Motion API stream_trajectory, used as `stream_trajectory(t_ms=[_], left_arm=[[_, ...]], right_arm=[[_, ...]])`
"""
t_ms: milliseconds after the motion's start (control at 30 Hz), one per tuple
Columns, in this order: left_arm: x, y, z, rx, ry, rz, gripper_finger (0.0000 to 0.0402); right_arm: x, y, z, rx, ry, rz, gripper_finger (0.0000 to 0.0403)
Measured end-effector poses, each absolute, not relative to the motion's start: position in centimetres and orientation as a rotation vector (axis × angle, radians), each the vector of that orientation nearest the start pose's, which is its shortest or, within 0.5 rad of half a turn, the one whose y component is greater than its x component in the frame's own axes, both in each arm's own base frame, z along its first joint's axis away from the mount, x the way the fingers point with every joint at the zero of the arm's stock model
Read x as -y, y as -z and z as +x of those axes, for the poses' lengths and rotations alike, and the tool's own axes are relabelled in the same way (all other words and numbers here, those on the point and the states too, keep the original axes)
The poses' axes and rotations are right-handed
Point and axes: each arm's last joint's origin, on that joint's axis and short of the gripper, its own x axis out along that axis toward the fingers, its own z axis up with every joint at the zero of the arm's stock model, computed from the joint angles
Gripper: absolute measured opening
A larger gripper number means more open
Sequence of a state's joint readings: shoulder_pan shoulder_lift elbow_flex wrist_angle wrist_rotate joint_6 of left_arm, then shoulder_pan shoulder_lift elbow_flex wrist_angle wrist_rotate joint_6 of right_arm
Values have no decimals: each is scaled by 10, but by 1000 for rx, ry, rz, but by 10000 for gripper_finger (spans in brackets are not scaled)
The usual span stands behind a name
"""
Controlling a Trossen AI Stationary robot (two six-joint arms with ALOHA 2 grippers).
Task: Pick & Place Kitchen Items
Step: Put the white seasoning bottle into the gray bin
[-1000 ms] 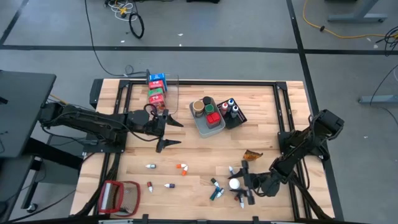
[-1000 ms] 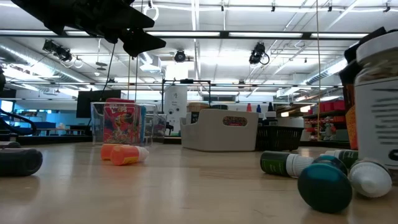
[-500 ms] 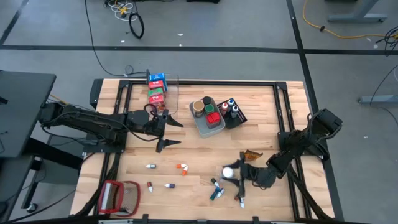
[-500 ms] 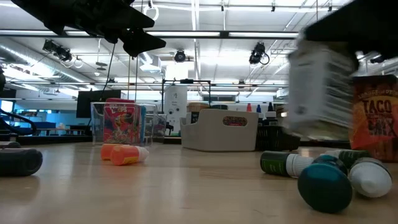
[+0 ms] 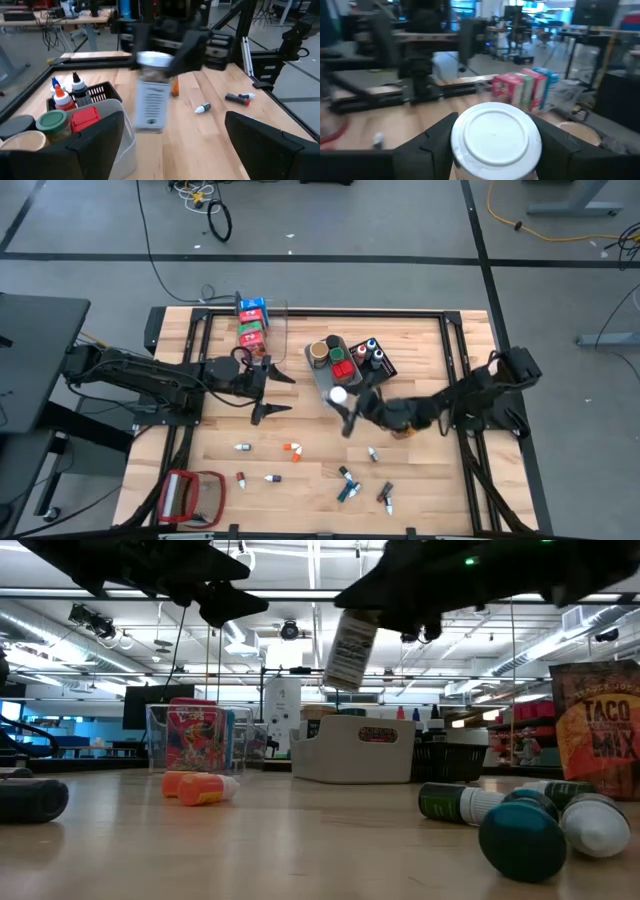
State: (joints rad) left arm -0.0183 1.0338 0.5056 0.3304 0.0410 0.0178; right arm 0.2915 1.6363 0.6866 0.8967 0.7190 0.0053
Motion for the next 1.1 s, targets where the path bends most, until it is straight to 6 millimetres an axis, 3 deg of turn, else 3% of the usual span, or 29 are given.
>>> stream_trajectory(t_ms=[167,333,467,700,900,1100], left_arm=[[5,-241,222,-178,68,98,355],[5,-242,222,-166,72,149,355],[5,-242,222,-165,70,119,355],[5,-242,222,-165,77,147,355],[5,-242,222,-164,80,193,355],[5,-242,222,-164,80,197,355]], right_arm=[[-38,-201,326,-142,520,-18,214],[-19,-198,334,-266,469,-24,214],[-2,-200,337,-265,397,31,214],[16,-171,345,-356,341,14,214],[35,-164,347,-382,322,-44,215],[62,-157,346,-391,316,29,215]])
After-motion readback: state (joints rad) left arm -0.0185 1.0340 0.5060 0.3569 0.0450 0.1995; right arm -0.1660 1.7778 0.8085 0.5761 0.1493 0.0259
